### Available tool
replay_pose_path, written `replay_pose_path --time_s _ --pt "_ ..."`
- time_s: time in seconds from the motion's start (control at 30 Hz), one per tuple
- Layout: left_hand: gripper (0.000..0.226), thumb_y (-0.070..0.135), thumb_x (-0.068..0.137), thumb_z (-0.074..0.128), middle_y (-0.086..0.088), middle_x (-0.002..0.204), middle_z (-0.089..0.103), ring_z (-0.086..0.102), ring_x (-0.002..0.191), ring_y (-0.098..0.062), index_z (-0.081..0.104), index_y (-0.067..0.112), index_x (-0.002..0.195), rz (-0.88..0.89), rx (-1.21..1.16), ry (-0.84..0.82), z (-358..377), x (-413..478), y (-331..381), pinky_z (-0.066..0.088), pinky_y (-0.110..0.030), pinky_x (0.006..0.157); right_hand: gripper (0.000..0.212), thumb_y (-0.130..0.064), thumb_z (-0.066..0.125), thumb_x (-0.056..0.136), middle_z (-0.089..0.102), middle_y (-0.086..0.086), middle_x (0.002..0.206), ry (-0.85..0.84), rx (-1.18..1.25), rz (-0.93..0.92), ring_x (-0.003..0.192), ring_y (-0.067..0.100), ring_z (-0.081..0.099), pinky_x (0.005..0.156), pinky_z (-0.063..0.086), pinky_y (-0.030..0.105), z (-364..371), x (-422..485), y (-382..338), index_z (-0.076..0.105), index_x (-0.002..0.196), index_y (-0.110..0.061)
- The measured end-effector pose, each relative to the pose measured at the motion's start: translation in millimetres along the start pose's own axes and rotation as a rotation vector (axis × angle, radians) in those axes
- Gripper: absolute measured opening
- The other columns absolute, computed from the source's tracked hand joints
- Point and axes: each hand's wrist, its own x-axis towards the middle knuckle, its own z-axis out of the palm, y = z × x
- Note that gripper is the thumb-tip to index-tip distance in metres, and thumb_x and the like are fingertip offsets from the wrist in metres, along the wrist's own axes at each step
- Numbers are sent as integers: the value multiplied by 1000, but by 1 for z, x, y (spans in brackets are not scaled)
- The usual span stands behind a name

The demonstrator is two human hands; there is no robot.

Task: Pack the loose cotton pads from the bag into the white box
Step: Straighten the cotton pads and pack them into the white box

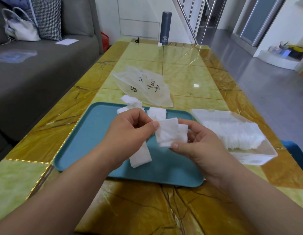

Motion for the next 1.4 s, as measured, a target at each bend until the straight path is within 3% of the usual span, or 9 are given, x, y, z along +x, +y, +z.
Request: replay_pose_path --time_s 0.17,0.3,0.5,0.73,0.93,1.13,1.2,1.3,1.4 --pt "16 18 95 73 -19 77 71 54 54 -10 64 14 82 19 -10 56 -5 2 5 43 -29 59 59 16 73 83 80 5 109 72 46 71 108 27 75 101 58 47 -1 3 3 68 127 -23" --pt "11 9 96 70 -9 63 67 55 51 -15 61 11 92 16 -124 -16 -5 -2 12 38 -27 50 59 15 73 83 80 7 110 75 54 88 110 28 74 104 56 51 1 4 4 67 128 -22" --pt "18 4 94 69 -3 76 65 62 60 -14 64 16 107 14 -36 -155 6 -8 8 44 -15 53 57 14 75 81 80 4 109 23 26 22 108 24 75 104 56 48 6 -4 -3 70 123 -24" --pt "22 7 89 77 2 79 68 63 69 -13 70 19 106 37 -63 -145 6 -4 2 55 -23 67 60 12 78 81 79 0 111 12 -33 -5 106 21 76 102 57 48 6 -4 -3 70 125 -28" --pt "25 11 82 84 -10 91 75 62 73 -19 74 27 98 70 -27 -92 8 -2 -4 58 -37 75 59 3 84 79 78 2 116 -28 -94 -59 112 27 73 104 55 52 6 -3 0 73 122 -36" --pt "41 26 80 88 3 78 65 56 62 -5 63 36 111 126 126 -19 13 -3 -11 47 -15 61 58 -20 93 70 76 2 116 -63 -111 -90 110 25 72 94 59 39 7 -7 1 70 120 -37" --pt "51 30 79 88 1 78 68 57 59 1 58 36 120 99 207 -35 14 -3 -13 44 -11 57 48 -15 88 81 75 1 111 12 -203 -115 107 23 72 93 60 39 6 -4 4 69 117 -40" --pt "59 30 77 89 4 73 68 58 56 3 58 33 127 68 292 -118 14 -3 -17 44 -13 55 59 8 74 88 78 1 111 -21 -216 -104 105 18 75 95 60 37 4 -4 7 62 125 -35" --pt "35 27 77 87 2 69 66 55 55 -1 69 27 108 103 370 -219 16 -2 -21 42 -17 54 56 9 69 90 77 -8 114 -24 -338 -64 107 7 73 100 58 34 6 -4 10 62 126 -33"
